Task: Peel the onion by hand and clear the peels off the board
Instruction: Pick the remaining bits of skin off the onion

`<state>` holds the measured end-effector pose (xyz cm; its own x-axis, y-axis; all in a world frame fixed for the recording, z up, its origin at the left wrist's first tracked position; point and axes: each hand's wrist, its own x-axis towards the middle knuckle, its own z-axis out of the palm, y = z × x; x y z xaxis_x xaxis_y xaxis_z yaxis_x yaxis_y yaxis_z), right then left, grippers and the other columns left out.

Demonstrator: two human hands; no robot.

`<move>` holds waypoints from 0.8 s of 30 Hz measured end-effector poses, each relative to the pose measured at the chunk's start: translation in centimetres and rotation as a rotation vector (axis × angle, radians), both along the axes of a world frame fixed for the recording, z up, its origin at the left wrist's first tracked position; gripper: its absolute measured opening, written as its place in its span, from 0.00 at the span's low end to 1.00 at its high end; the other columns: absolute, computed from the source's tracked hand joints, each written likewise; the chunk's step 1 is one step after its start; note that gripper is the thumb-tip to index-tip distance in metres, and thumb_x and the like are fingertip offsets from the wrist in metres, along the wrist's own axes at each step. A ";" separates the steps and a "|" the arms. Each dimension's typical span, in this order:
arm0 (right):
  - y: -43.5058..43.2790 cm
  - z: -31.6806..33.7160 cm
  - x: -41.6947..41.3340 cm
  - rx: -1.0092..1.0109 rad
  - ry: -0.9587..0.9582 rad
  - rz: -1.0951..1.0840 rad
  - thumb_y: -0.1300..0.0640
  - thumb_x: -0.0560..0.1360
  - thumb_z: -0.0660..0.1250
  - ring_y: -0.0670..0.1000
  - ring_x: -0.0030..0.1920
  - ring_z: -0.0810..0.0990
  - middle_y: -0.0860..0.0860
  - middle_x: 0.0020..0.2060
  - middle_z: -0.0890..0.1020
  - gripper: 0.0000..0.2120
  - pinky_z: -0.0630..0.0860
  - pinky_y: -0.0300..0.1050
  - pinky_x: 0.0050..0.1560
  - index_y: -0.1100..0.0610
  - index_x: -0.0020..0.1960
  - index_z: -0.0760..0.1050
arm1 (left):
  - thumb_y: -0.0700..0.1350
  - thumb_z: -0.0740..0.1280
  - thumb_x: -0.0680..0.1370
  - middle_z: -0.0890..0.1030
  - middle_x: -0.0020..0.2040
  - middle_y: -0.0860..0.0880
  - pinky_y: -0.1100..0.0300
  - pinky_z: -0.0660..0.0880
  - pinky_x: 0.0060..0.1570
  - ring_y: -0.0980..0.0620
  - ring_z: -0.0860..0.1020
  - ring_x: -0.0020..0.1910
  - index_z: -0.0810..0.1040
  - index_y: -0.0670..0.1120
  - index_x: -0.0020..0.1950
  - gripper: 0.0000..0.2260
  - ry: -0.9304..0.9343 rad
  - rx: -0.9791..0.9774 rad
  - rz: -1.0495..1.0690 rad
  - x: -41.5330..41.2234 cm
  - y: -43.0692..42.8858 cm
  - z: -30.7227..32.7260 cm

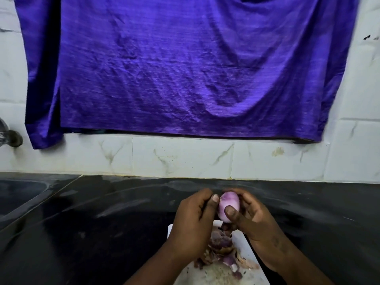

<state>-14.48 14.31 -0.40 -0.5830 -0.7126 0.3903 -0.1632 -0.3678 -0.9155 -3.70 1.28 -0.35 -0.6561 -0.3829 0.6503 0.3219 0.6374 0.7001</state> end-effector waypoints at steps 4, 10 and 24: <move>0.1 -0.7 -0.2 -0.036 0.110 -0.038 0.46 0.62 0.86 0.56 0.56 0.86 0.53 0.57 0.85 0.32 0.84 0.48 0.50 0.45 0.62 0.79 | 0.44 0.62 0.87 0.73 0.35 0.43 0.52 0.70 0.40 0.51 0.72 0.37 0.72 0.37 0.42 0.16 -0.026 0.207 -0.082 -0.1 0.4 -0.1; 0.2 -0.7 -0.1 0.016 0.410 -0.229 0.49 0.63 0.85 0.55 0.60 0.84 0.50 0.62 0.82 0.34 0.84 0.52 0.55 0.43 0.66 0.76 | 0.42 0.61 0.87 0.77 0.36 0.47 0.61 0.72 0.35 0.55 0.74 0.34 0.77 0.41 0.43 0.14 -0.010 0.565 -0.254 -0.2 1.2 0.4; 0.4 0.4 0.4 0.008 -0.057 0.027 0.36 0.60 0.84 0.57 0.44 0.85 0.59 0.53 0.86 0.32 0.83 0.49 0.39 0.51 0.58 0.82 | 0.43 0.62 0.87 0.72 0.34 0.52 0.61 0.72 0.37 0.55 0.72 0.34 0.70 0.44 0.38 0.16 -0.002 0.346 -0.193 0.0 0.9 0.2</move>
<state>-14.11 14.71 -0.01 -0.5844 -0.7316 0.3510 -0.1003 -0.3642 -0.9259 -3.75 2.22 -0.10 -0.7385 -0.4491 0.5029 0.4109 0.2916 0.8638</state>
